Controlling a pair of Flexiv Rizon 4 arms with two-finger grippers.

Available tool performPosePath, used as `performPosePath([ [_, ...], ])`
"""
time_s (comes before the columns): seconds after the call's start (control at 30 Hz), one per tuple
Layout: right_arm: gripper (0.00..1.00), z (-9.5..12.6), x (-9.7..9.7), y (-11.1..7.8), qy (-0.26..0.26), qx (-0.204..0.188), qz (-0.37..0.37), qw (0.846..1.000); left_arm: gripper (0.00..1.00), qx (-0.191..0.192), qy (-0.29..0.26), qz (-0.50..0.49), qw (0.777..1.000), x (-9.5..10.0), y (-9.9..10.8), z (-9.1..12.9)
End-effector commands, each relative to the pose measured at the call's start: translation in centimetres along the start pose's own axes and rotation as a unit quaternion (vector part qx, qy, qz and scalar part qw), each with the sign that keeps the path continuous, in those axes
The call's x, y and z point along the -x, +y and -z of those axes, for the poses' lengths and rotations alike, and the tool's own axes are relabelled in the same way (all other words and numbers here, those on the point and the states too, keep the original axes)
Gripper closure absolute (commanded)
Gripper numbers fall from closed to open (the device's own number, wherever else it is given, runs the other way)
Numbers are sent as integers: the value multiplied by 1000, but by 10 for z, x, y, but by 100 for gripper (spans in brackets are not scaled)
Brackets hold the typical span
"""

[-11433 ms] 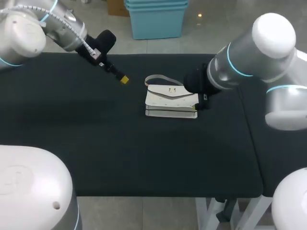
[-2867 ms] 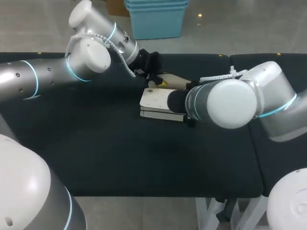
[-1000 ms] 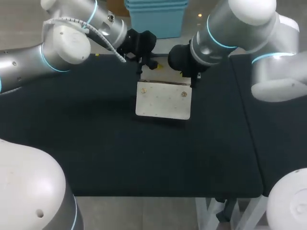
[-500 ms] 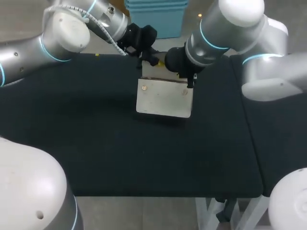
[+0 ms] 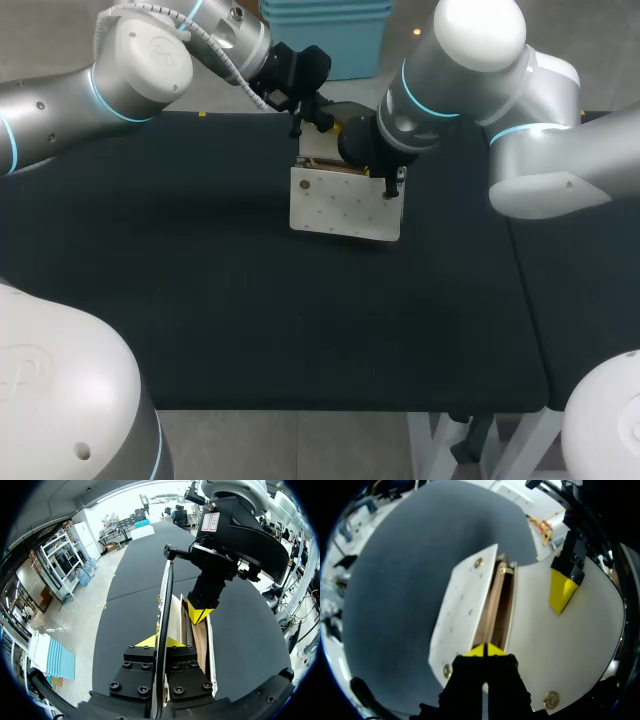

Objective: Pick up the bag, open it, inspect its contents, close it, and place it on the opposite side

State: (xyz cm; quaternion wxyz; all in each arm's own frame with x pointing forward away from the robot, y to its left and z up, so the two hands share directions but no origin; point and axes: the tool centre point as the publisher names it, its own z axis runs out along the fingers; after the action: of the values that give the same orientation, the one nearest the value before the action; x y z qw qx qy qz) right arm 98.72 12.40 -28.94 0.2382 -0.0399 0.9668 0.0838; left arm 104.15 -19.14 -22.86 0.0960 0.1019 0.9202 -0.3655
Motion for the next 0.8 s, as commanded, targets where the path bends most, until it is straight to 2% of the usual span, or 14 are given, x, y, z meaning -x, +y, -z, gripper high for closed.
performPosePath([
  [0.03, 100, 1, -12, 3, -8, -9, -2, 1000, 100, -3, -17, 0, 1000, -4, -2, 0],
  [0.2, 100, -2, -17, 0, -14, -15, -13, 1000, 100, -8, -21, -15, 1000, -9, -3, -2],
  [0.5, 100, 2, 3, -5, -50, -31, -22, 998, 100, -8, -24, -31, 999, -16, -5, -3],
  [0.8, 100, -16, 4, -3, -31, -41, -15, 999, 100, -11, -24, -26, 999, -14, -5, -5],
])
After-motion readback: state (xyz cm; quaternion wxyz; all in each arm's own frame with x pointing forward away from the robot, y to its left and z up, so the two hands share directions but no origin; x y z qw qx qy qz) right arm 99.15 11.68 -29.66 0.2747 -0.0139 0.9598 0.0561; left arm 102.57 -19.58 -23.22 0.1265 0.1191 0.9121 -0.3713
